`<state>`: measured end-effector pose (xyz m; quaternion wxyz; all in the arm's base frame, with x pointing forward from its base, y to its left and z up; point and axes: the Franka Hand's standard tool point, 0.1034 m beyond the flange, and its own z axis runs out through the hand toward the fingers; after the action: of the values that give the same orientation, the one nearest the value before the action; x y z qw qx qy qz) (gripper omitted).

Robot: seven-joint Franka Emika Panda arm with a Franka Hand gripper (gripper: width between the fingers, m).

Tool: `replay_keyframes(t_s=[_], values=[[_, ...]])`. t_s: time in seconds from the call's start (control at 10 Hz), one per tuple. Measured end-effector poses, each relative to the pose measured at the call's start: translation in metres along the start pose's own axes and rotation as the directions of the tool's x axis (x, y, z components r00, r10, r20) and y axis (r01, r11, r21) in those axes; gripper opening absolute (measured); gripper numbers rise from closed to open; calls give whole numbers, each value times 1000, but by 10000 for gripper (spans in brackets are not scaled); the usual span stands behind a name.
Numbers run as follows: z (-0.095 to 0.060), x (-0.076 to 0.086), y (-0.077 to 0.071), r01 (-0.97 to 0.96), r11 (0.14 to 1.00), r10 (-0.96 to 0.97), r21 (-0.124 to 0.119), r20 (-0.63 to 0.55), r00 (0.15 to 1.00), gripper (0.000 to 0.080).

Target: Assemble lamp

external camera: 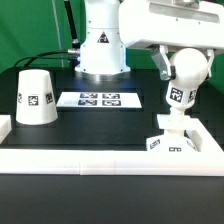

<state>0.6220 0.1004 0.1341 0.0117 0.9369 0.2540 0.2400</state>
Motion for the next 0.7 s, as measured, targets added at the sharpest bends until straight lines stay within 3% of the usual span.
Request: replay_keyframes(t_s=[0.6,0.7], values=[[1,-2,5,3,1000,-4,-21,-30,1000,577],[0,-3,9,4,999,-5,-35,-50,999,577]])
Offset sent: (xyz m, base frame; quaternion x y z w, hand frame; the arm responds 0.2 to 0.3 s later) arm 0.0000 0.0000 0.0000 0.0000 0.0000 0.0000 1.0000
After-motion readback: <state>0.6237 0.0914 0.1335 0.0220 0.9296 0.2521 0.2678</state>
